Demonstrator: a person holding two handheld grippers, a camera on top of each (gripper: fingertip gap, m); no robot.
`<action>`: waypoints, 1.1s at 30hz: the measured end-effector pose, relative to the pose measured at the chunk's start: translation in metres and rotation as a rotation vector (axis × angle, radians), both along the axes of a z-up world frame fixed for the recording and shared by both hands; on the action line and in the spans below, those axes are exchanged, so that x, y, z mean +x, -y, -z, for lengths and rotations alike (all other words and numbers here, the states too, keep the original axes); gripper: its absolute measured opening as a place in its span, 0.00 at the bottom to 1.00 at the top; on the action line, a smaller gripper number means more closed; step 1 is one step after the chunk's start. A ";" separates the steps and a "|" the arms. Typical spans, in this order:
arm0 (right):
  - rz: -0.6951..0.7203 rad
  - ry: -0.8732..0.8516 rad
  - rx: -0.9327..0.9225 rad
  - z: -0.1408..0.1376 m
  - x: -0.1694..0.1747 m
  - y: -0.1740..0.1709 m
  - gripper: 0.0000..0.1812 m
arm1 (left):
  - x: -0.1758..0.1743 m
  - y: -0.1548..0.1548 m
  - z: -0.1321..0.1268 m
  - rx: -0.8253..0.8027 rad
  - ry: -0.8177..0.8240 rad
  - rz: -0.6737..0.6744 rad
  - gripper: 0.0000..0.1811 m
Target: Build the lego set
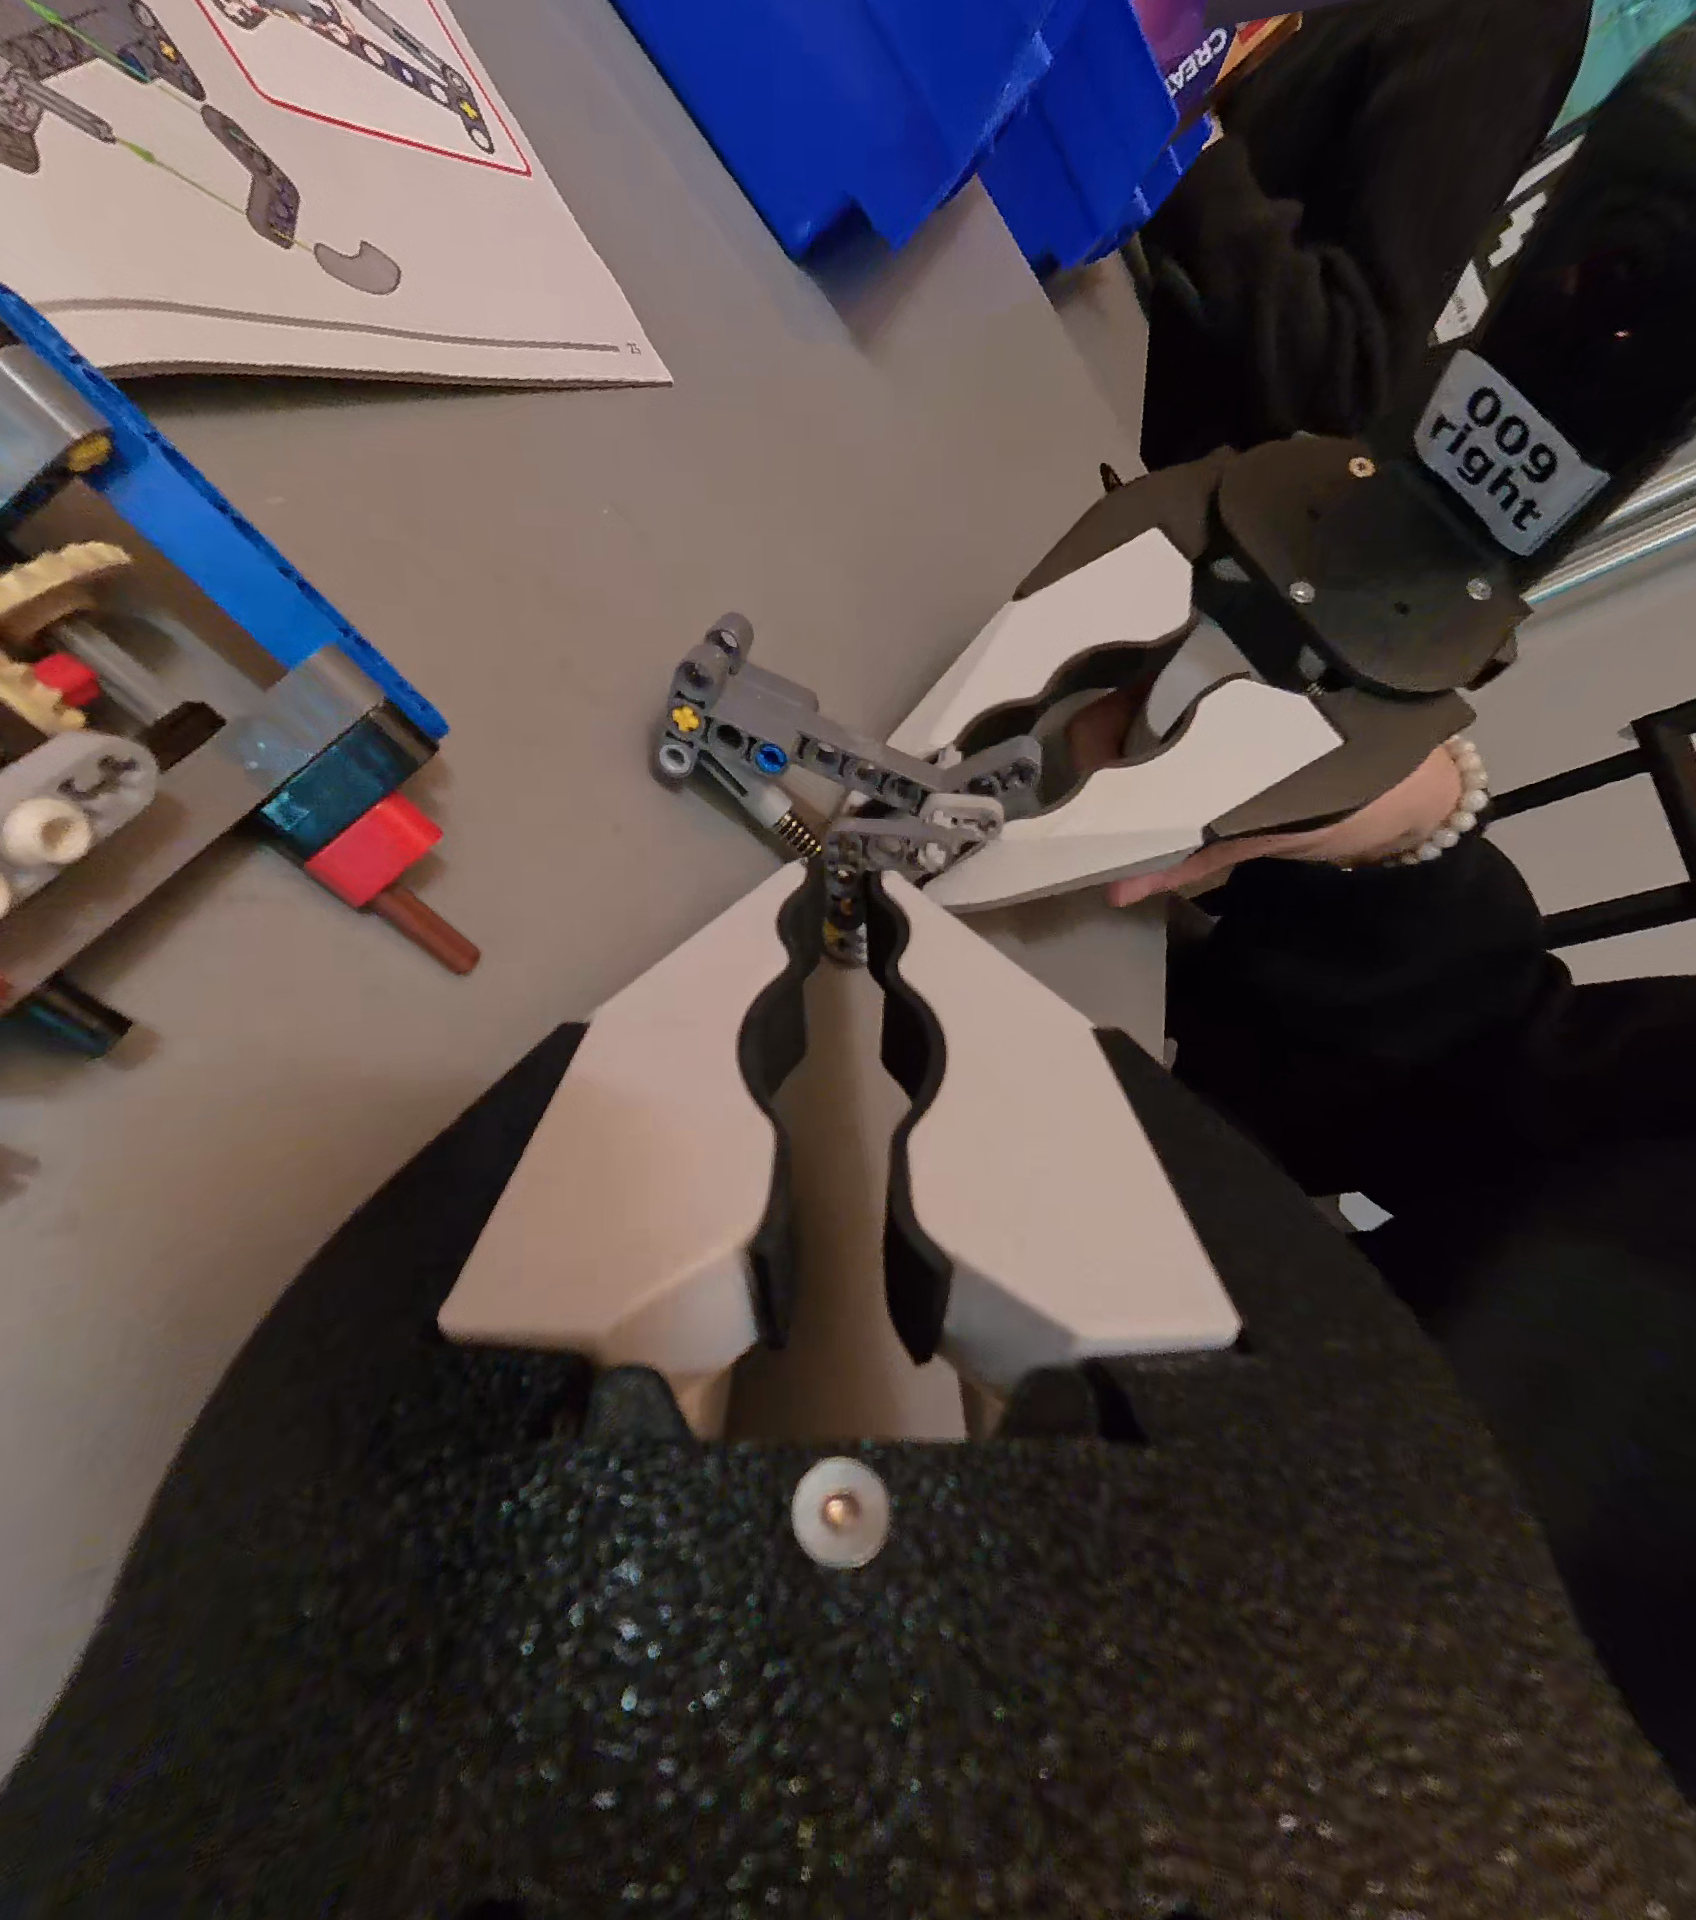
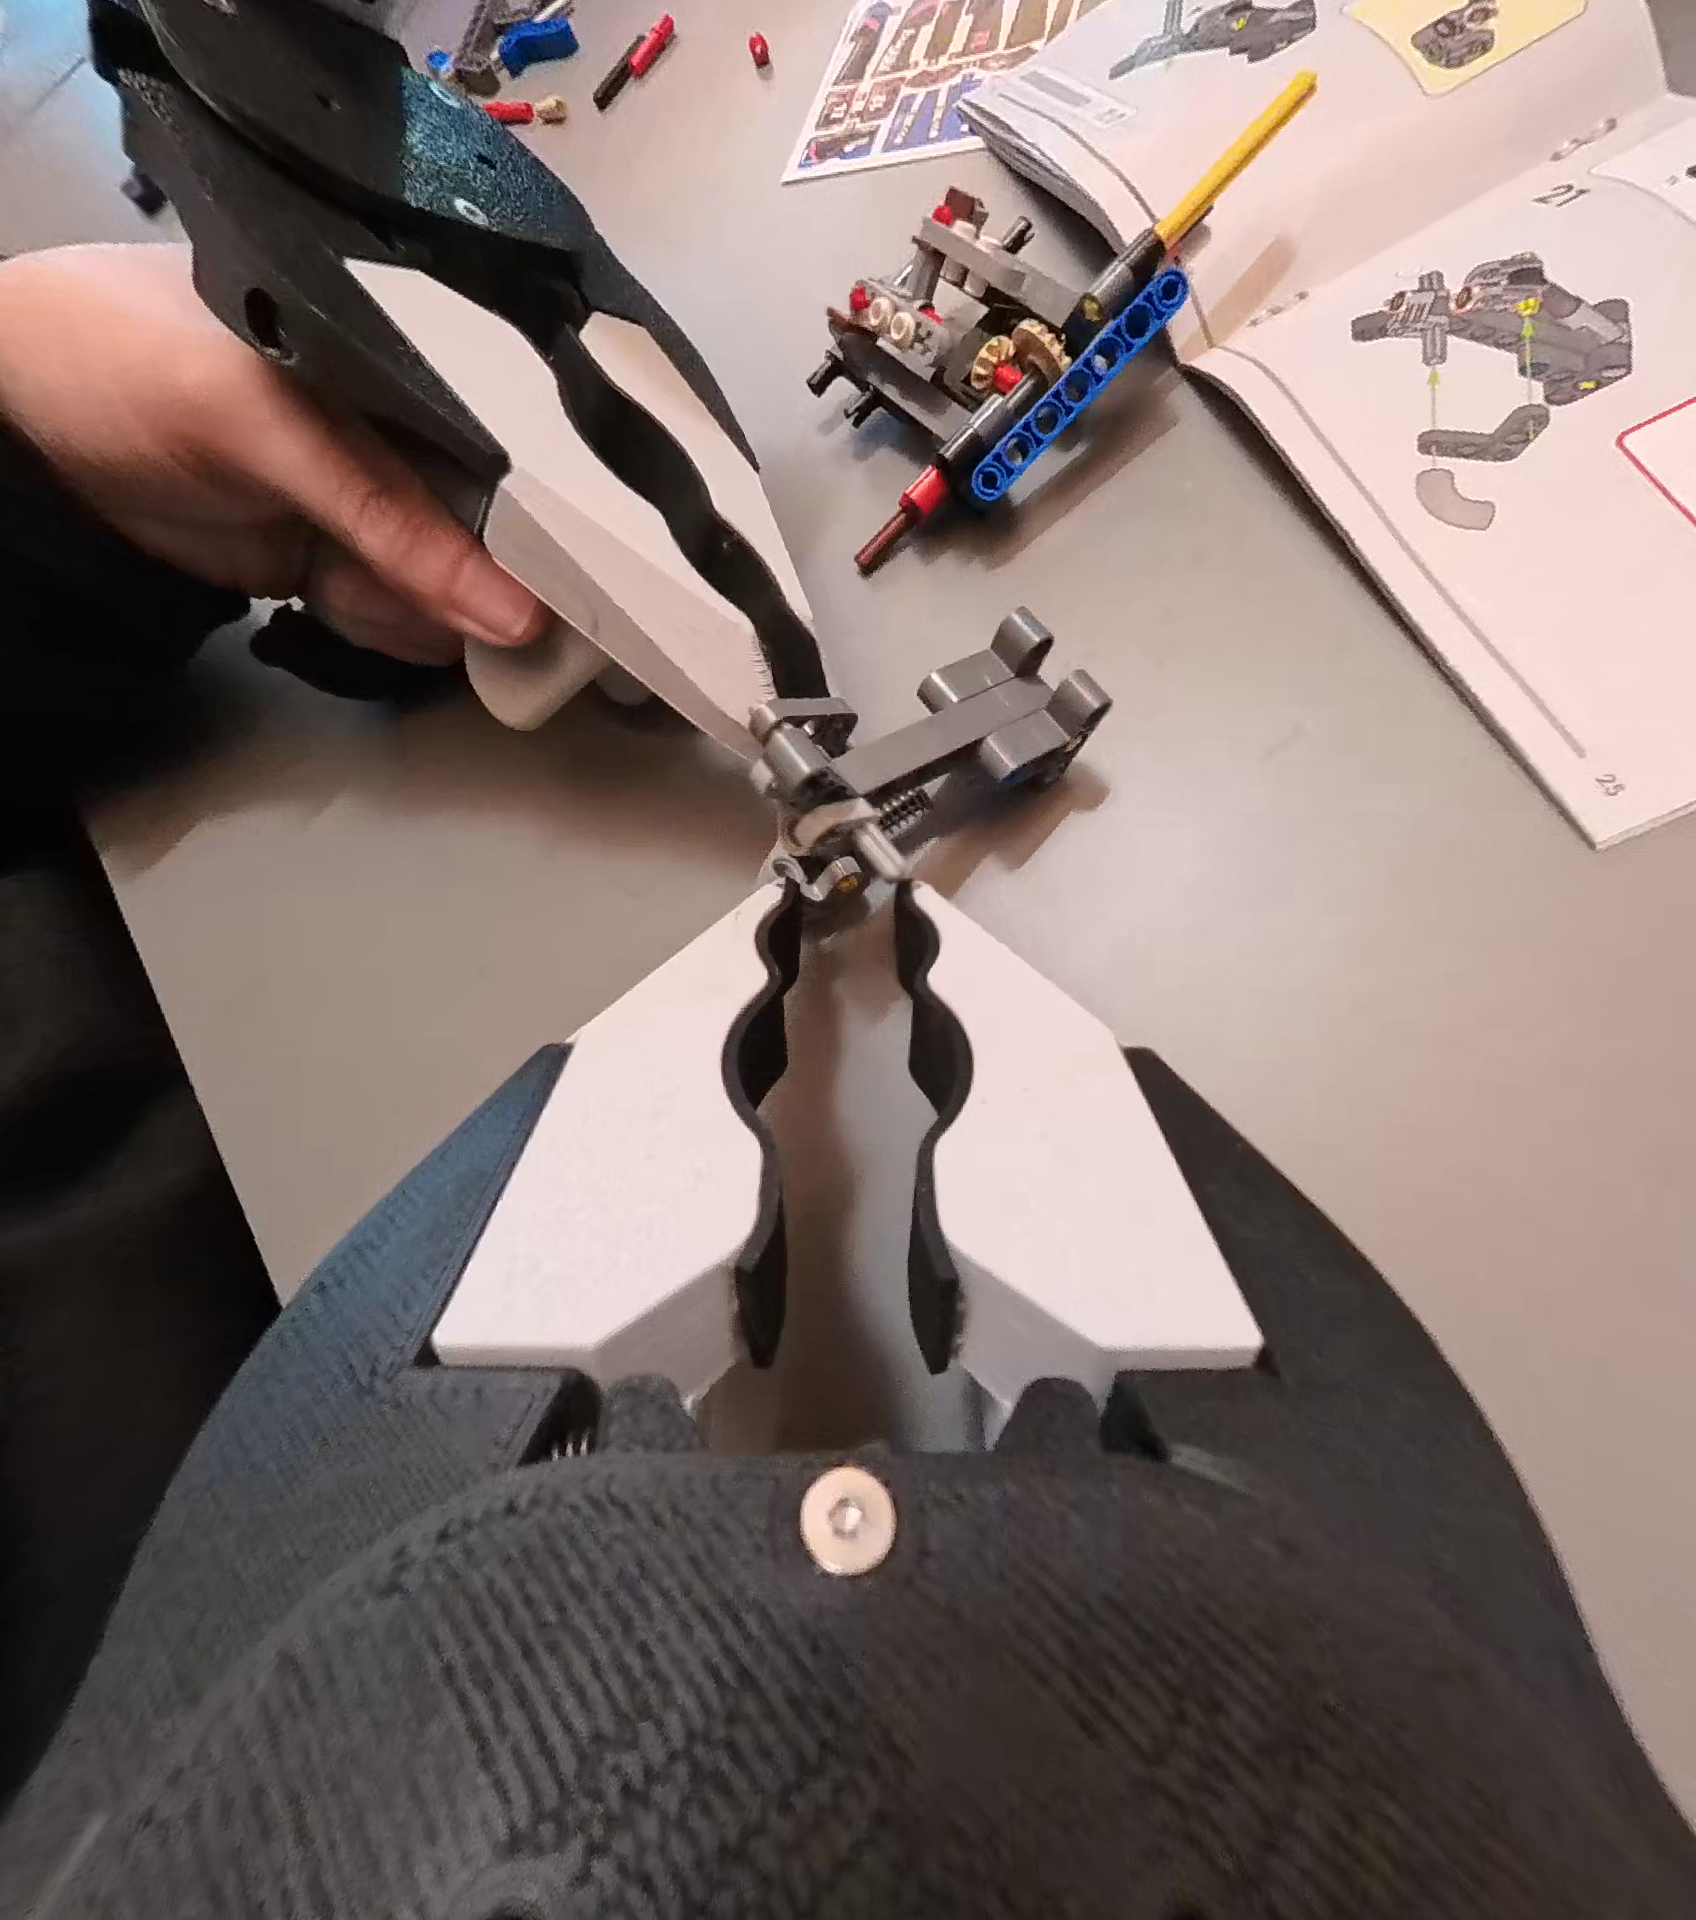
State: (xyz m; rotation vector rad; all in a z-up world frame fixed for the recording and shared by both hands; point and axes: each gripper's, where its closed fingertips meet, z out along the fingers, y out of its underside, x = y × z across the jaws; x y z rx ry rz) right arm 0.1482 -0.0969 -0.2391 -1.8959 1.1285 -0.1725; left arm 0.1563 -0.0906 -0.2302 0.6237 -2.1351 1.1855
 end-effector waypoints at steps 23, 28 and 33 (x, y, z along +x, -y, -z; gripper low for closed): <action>0.215 0.009 -0.077 0.005 0.004 0.002 0.10 | 0.000 0.006 0.003 0.023 0.013 -0.024 0.02; 0.215 -0.002 -0.044 0.004 0.004 0.004 0.10 | 0.003 0.010 0.002 0.006 -0.009 -0.055 0.02; 0.228 -0.021 -0.003 0.003 0.006 0.007 0.10 | 0.005 0.013 0.001 -0.005 -0.025 -0.090 0.02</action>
